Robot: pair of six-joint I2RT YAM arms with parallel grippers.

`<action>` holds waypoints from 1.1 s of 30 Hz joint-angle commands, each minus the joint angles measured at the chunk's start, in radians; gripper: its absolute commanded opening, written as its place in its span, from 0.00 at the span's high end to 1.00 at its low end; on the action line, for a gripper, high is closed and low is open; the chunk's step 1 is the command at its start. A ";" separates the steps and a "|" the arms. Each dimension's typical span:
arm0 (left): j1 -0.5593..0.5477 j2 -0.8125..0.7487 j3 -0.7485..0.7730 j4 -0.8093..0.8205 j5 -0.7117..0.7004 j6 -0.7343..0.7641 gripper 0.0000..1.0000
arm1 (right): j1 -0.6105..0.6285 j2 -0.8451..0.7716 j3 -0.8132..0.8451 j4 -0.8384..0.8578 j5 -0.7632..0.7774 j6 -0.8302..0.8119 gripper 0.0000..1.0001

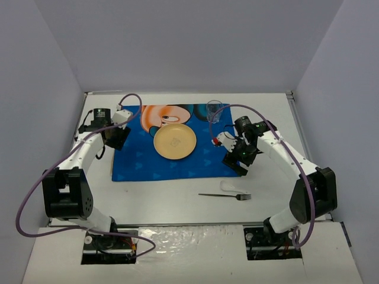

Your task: Set the dinner table for one person

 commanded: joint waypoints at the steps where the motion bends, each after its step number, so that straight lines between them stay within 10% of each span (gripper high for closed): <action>1: -0.008 -0.060 0.000 0.044 0.031 0.015 0.49 | 0.023 -0.008 -0.033 -0.038 -0.002 0.003 0.23; 33: -0.008 -0.038 -0.016 0.065 0.013 0.012 0.49 | 0.182 0.185 -0.155 0.165 0.019 0.099 0.38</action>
